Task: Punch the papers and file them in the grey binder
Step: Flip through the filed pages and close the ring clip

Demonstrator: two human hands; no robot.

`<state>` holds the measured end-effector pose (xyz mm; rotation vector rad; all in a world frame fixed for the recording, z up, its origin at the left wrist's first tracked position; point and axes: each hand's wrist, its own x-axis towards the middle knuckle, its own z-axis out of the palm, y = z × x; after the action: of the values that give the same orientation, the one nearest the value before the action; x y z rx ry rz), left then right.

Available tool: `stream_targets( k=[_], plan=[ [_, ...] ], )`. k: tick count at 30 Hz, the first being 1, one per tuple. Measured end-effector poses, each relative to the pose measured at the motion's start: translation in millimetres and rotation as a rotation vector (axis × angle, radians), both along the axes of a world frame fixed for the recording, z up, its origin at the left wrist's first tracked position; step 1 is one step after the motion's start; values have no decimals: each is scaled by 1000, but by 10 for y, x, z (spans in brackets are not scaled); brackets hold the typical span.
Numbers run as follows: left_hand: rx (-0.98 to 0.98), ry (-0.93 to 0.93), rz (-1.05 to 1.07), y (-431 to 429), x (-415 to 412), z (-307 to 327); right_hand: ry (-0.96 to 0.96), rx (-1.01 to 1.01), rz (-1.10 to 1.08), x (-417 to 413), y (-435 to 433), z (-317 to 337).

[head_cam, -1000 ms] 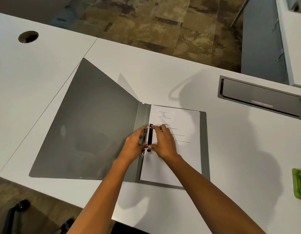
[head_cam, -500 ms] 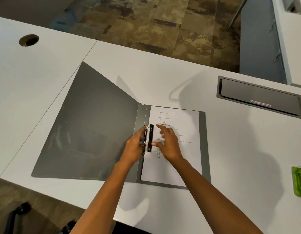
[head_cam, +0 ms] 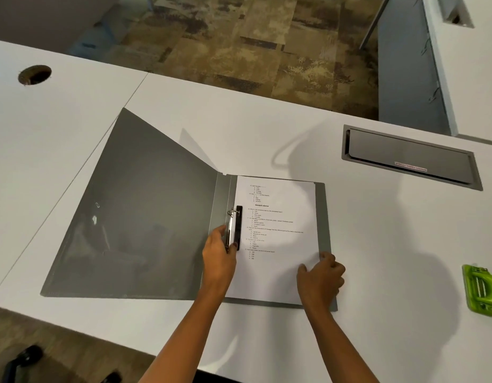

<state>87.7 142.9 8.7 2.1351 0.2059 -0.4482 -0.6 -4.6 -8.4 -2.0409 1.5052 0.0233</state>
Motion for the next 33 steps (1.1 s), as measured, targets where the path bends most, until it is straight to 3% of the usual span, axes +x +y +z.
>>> stream_targets(
  k=[9,17,23,27,30,33],
  plan=[
    [-33,-3,3,-10,-32,38,50,125,-75,52,-213,40],
    [-21,4,12,-30,-53,98,-211,263,-74,-23,-224,348],
    [5,-137,-9,-15,-26,284,-426,438,-10,-53,-138,745],
    [-188,-18,-40,-23,42,517,-567,671,45,27,-28,928],
    [-450,163,-46,-43,51,733,-605,695,125,133,117,992],
    [-522,243,-14,-37,59,921,-592,693,186,230,250,1014]
  ],
)
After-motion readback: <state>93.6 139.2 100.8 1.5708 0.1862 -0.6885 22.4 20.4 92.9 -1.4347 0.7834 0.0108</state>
